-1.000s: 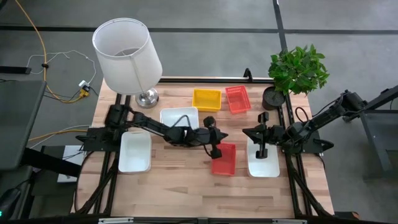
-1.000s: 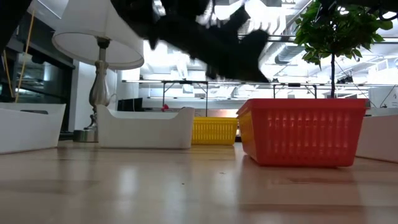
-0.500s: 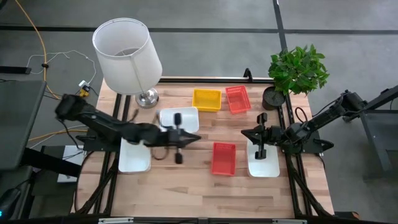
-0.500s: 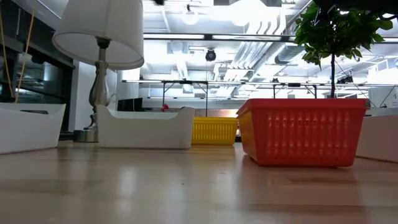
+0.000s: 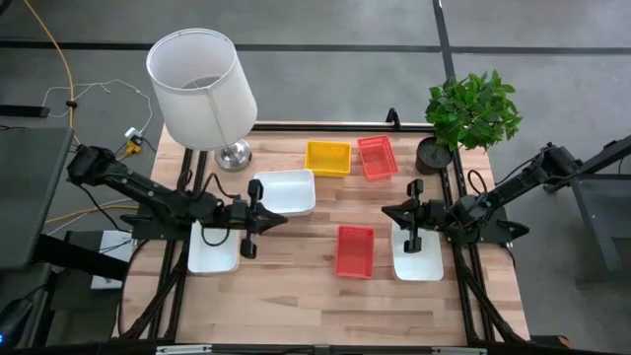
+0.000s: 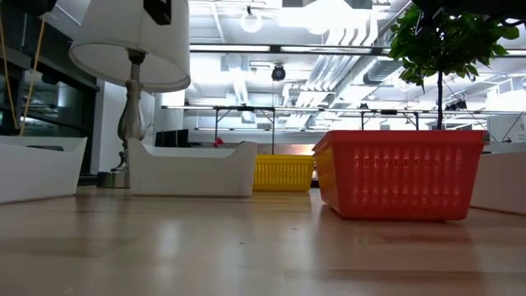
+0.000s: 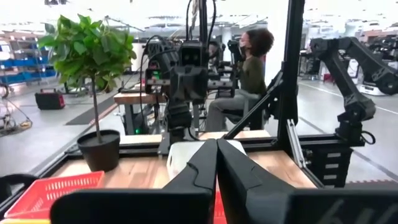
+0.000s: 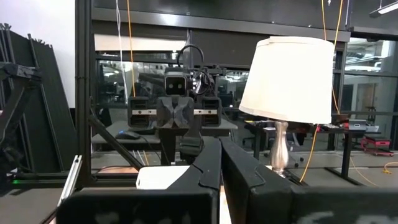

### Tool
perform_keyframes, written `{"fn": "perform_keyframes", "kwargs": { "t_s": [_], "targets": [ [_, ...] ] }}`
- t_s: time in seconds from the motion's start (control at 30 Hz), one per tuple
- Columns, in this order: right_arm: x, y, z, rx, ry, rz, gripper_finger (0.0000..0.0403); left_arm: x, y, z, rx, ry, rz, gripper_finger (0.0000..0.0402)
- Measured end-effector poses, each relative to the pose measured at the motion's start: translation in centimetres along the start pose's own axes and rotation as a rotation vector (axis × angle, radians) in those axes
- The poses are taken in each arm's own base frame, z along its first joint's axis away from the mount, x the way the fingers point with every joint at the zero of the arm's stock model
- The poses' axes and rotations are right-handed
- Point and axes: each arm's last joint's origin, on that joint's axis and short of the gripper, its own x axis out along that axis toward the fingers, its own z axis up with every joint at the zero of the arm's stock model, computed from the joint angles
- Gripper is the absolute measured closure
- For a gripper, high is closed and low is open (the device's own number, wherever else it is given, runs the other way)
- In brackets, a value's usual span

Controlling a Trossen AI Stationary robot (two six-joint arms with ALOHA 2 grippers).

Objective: Stack baskets by color
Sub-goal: Stack the top orange bin on the bottom orange bin

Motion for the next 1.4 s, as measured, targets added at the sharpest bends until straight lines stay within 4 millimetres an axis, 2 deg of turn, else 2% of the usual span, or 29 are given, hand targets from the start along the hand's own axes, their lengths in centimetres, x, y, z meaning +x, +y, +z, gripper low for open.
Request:
{"fn": "perform_keyframes", "kwargs": {
  "t_s": [1.4],
  "targets": [
    [0.01, -0.08, -0.33, 0.007, 0.039, -0.043, 0.0402, -0.06, 0.09, -0.08, 0.01, 0.006, 0.0, 0.0401]
  ]
}}
